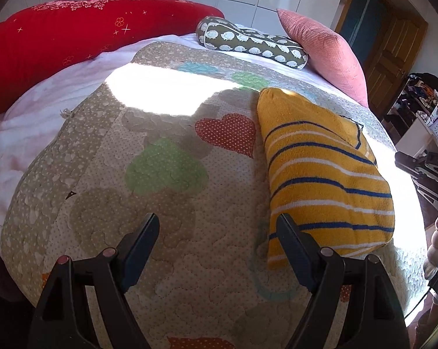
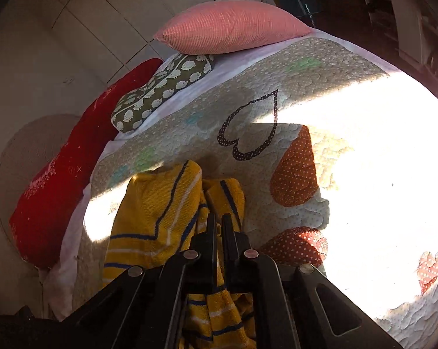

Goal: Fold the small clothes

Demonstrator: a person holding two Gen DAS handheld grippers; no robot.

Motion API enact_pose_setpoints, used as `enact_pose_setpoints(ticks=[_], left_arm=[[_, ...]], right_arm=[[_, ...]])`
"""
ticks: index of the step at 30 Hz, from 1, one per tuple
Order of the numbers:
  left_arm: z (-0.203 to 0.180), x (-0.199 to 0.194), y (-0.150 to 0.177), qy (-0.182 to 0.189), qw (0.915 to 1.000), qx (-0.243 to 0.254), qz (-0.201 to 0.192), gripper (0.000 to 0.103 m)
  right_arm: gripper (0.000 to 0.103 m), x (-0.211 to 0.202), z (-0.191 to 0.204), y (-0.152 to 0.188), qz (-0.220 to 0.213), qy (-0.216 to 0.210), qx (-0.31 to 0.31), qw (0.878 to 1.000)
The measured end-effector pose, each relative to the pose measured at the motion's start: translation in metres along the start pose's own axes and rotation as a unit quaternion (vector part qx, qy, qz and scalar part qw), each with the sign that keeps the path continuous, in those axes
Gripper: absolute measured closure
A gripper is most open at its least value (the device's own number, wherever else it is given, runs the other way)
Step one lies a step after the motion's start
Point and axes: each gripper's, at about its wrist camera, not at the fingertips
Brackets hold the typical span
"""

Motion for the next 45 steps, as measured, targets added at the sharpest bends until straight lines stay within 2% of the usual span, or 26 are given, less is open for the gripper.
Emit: enact_pose_setpoints(ticks=[1,3,4,6,7,8,11,13,15,16,17,19,20,21,24,26,28,30,31,33,34,35,37,39,43,45], left_arm=[[0.0,-0.001,-0.001,0.0,1.0,0.001,-0.003,0.021],[-0.003,-0.004,0.001,-0.002,0.9999,0.012,-0.009,0.021],[-0.004,-0.006,0.002,-0.003,0.9998,0.017,-0.012,0.021],[-0.005,-0.01,0.005,-0.002,0.9997,0.021,-0.015,0.021],[-0.005,-0.011,0.006,-0.001,0.9997,0.022,-0.014,0.021],[-0.004,-0.012,0.007,-0.002,0.9996,0.023,-0.014,0.021],[-0.002,-0.013,0.008,-0.003,0.9997,0.022,-0.013,0.021],[0.0,-0.012,0.008,-0.002,0.9997,0.02,-0.011,0.021],[0.001,-0.014,0.009,0.001,0.9998,0.016,-0.009,0.021],[0.001,-0.015,0.01,0.002,0.9998,0.016,-0.009,0.021],[0.002,-0.016,0.011,0.001,0.9998,0.018,-0.009,0.021],[0.002,-0.019,0.014,-0.002,0.9997,0.021,-0.01,0.021],[0.003,-0.02,0.016,-0.003,0.9997,0.022,-0.011,0.021],[0.003,-0.021,0.017,-0.005,0.9997,0.022,-0.011,0.021],[0.008,-0.022,0.017,-0.008,0.9997,0.016,-0.014,0.021],[0.012,-0.024,0.017,-0.014,0.9998,0.009,-0.014,0.021],[0.017,-0.03,0.017,-0.015,0.9997,0.001,-0.018,0.021],[0.02,-0.039,0.018,-0.016,0.9996,0.001,-0.025,0.021],[0.022,-0.043,0.019,-0.017,0.9994,0.003,-0.029,0.021],[0.025,-0.048,0.022,-0.019,0.9992,0.008,-0.035,0.021],[0.026,-0.049,0.023,-0.021,0.9991,0.009,-0.036,0.021],[0.028,-0.048,0.024,-0.023,0.9991,0.01,-0.034,0.021],[0.03,-0.045,0.026,-0.019,0.9995,0.007,-0.025,0.021],[0.031,-0.044,0.028,-0.014,0.9997,0.004,-0.02,0.021],[0.027,-0.053,0.032,-0.015,0.9992,0.012,-0.035,0.021],[0.027,-0.06,0.033,-0.013,0.999,0.013,-0.042,0.021]], right_arm=[[0.091,0.006,0.007,-0.001,0.016,-0.008,-0.006,1.0],[0.074,0.028,0.014,0.001,0.057,-0.009,-0.012,0.998],[0.073,0.04,0.017,0.004,0.075,-0.012,-0.012,0.997],[0.073,0.055,0.023,0.009,0.083,-0.051,-0.014,0.995],[0.079,0.056,0.026,0.01,0.077,-0.059,-0.02,0.995],[0.093,0.054,0.029,0.01,0.073,-0.052,-0.029,0.996],[0.094,0.047,0.031,0.008,0.068,0.015,-0.058,0.996],[0.095,0.05,0.032,0.008,0.073,0.069,-0.084,0.991],[0.095,0.056,0.039,0.009,0.07,0.143,-0.137,0.978],[0.095,0.058,0.042,0.01,0.068,0.161,-0.158,0.972],[0.093,0.058,0.041,0.01,0.071,0.16,-0.164,0.971],[0.091,0.043,0.038,0.007,0.061,0.142,-0.142,0.978],[0.091,0.028,0.038,0.006,0.042,0.149,-0.133,0.979],[0.086,0.012,0.045,0.004,0.015,0.149,-0.131,0.98],[0.085,-0.02,0.069,0.008,-0.029,0.064,-0.135,0.988],[0.085,-0.019,0.089,0.016,-0.022,0.014,-0.151,0.988],[0.085,-0.004,0.103,0.027,0.001,-0.008,-0.175,0.985],[0.085,0.021,0.112,0.043,0.038,-0.009,-0.195,0.98],[0.085,0.03,0.11,0.05,0.06,0.006,-0.2,0.978],[0.085,0.044,0.095,0.069,0.097,0.071,-0.212,0.97],[0.088,0.047,0.085,0.074,0.11,0.09,-0.209,0.967],[0.091,0.048,0.068,0.078,0.123,0.089,-0.192,0.97],[0.091,0.041,0.048,0.079,0.12,0.058,-0.145,0.98],[0.092,0.024,0.047,0.077,0.11,0.057,-0.13,0.984],[0.085,-0.009,0.085,0.071,0.047,0.025,-0.152,0.987],[0.082,-0.005,0.106,0.071,0.039,0.003,-0.164,0.986]])
Point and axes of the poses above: each gripper's, at about its wrist camera, not at the fingertips, and x roughly the way its jaws point, z to its left, y to its underside, and after that the axes turned 13 degrees about -x, right-handed
